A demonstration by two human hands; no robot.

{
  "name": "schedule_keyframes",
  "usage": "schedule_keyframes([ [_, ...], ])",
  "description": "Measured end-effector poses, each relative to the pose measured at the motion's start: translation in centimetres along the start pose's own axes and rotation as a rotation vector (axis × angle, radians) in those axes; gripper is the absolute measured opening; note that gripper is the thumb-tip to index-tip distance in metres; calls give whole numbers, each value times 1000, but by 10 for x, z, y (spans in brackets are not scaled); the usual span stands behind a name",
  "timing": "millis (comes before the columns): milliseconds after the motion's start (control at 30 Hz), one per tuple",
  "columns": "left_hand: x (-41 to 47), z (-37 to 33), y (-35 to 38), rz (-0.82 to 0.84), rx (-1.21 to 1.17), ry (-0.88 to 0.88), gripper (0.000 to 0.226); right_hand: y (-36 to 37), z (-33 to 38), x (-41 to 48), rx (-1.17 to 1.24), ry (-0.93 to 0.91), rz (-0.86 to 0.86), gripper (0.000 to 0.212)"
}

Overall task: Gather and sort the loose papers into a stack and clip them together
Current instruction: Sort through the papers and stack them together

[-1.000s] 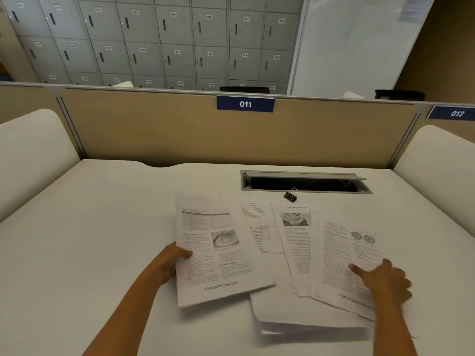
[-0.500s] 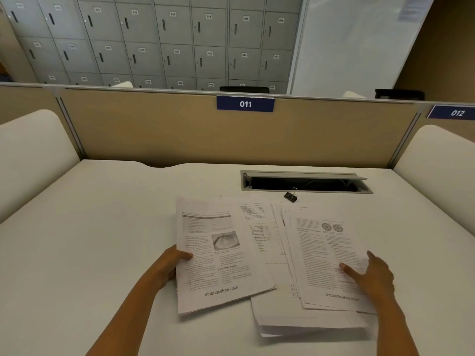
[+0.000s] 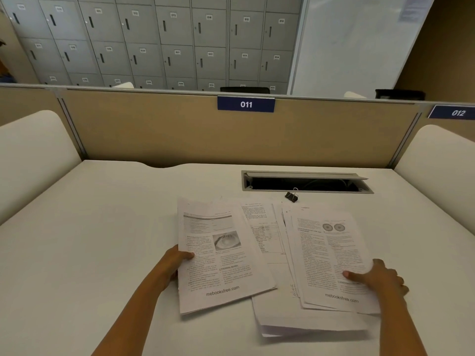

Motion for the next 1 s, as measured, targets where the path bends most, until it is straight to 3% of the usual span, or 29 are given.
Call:
schedule_keyframes([
  [200, 0, -1, 0, 0, 9, 16, 37, -11, -4, -9, 331, -27, 48, 54],
  [433, 1, -4, 0, 10, 45, 81, 40, -102, 11, -64, 552, -208, -252, 40],
  [567, 1, -4, 0, 8, 47, 102, 43, -144, 27, -106, 699, -348, -317, 36],
  [733, 2, -3, -1, 19, 61, 98, 45, -137, 49, -127, 914, -434, -162, 39],
  [1000, 0, -5, -2, -8, 46, 115, 38, -14, 110, -118, 944, -437, 281, 39],
])
Point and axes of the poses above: each hand's wrist, its own x-axis towards the middle knuckle, its own y-axis out of the palm, z = x × y, the point moved 8 cm from there along x, towards the middle knuckle, and after that the axes turned 13 degrees about y, right-handed, at the moved point
